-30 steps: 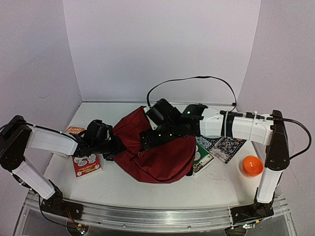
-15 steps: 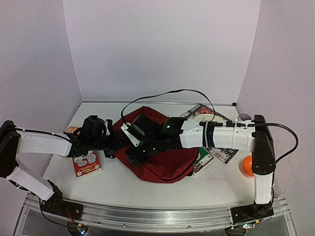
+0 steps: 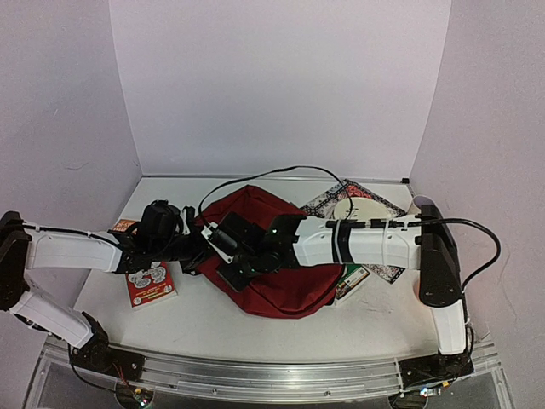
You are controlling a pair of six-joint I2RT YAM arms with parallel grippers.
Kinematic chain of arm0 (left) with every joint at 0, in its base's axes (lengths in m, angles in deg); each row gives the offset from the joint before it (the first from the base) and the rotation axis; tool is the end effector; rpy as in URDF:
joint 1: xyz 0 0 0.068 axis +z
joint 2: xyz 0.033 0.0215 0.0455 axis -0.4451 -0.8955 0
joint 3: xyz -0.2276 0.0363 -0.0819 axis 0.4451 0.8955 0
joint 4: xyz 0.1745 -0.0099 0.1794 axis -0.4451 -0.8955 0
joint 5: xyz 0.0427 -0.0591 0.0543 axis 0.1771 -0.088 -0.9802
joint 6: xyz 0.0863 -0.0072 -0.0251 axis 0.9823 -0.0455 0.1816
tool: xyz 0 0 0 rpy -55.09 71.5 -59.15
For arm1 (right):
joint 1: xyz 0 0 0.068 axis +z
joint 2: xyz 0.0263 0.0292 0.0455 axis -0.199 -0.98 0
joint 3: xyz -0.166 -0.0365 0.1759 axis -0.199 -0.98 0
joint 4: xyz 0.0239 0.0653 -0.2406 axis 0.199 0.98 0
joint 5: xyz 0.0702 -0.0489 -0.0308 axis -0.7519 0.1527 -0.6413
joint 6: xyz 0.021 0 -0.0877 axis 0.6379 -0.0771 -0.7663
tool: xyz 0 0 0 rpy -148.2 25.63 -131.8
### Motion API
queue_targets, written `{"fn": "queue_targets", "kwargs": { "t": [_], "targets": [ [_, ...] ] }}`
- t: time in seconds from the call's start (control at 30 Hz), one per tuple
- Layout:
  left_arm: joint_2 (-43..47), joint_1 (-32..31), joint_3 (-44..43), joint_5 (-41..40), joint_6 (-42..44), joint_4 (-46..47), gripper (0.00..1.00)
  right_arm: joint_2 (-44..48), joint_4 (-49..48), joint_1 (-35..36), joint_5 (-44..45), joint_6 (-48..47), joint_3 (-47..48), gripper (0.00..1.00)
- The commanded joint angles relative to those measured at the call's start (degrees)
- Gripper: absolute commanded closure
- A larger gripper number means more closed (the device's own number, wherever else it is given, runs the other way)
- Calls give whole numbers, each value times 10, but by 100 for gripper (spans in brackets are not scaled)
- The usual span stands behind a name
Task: Pack the student bag
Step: Pick up the lower front pocket of the student bag.
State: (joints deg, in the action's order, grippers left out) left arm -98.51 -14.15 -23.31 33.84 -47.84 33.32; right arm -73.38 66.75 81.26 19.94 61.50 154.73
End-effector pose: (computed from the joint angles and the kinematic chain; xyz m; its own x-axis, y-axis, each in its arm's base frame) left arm 0.2321 -0.2180 0.1559 -0.8483 -0.3786 -0.3702 0.0664 0.6175 -0.7837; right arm 0.1973 0.4671 0.1991 -0.3434 -0.4373 -0.8312 -0.7661 0.6424 -0.0215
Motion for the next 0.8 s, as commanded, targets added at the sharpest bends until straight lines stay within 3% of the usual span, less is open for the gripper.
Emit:
{"fn": "queue_targets", "kwargs": {
  "t": [0.0,0.17,0.4,0.77],
  "targets": [
    [29,-5,0,13,-3,43,100,-1,23,-1,67,-2,10,61],
    [31,-5,6,11,0,42,100,15,25,-2,60,-7,3,82],
    [29,-5,22,4,1,42,100,43,25,-2,17,-14,-11,92],
    [27,-5,36,-2,6,42,100,65,25,-5,0,-18,-23,92]
  ]
}}
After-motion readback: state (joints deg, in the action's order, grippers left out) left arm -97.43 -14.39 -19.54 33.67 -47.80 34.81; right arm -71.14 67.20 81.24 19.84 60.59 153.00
